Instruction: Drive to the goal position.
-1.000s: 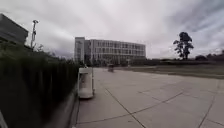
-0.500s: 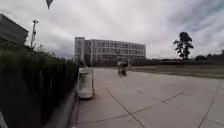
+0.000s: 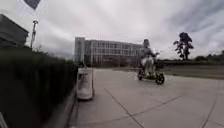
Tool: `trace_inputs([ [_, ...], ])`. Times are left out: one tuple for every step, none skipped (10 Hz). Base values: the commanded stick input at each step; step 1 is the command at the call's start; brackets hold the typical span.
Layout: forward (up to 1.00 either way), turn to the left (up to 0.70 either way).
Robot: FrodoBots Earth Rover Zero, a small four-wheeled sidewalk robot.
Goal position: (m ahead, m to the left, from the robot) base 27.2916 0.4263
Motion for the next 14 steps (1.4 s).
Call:
trace_inputs([
  [0.7,0.0],
  [0.7,0.0],
  [0.7,0.0],
  [0.7,0.0],
  [0.7,0.0],
  [0.7,0.0],
  [0.7,0.01],
  [0.7,0.02],
  [0.7,0.03],
  [0.7,0.01],
  [0.7,0.0],
  [0.7,0.0],
  [0.7,0.0],
  [0.7,0.0],
])
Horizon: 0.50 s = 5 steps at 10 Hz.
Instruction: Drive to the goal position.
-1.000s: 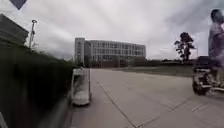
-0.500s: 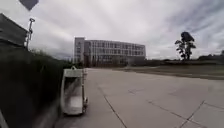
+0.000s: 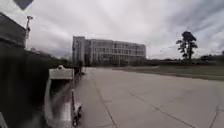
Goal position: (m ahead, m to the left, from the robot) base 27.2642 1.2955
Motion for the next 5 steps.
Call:
trace_inputs([
  [0.7,0.0],
  [0.7,0.0],
  [0.7,0.0],
  [0.7,0.0],
  [0.68,0.0],
])
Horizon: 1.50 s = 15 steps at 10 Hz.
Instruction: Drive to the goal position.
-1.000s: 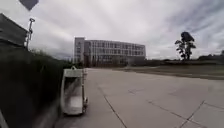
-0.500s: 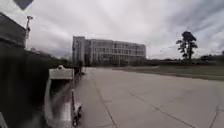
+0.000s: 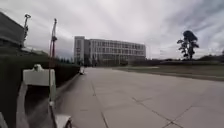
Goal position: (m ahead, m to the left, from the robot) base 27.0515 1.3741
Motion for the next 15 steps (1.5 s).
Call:
trace_inputs([
  [0.64,0.0],
  [0.55,0.0],
  [0.49,0.0],
  [0.49,0.0],
  [0.55,0.0],
  [0.69,0.0],
  [0.7,0.0],
  [0.7,0.04],
  [0.7,0.12],
  [0.7,0.35],
  [0.7,0.0],
  [0.7,0.0],
  [0.7,0.0],
  [0.7,0.0],
  [0.7,0.0],
])
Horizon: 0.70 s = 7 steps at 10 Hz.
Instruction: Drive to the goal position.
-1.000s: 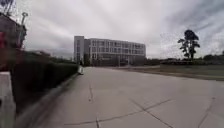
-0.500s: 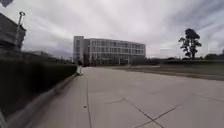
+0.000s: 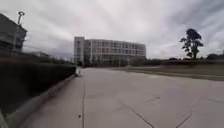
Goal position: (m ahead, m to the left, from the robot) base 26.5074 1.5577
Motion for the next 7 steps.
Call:
trace_inputs([
  [0.7,0.0],
  [0.7,0.0],
  [0.7,0.0],
  [0.7,0.0],
  [0.7,0.0],
  [0.7,0.0],
  [0.7,0.01],
])
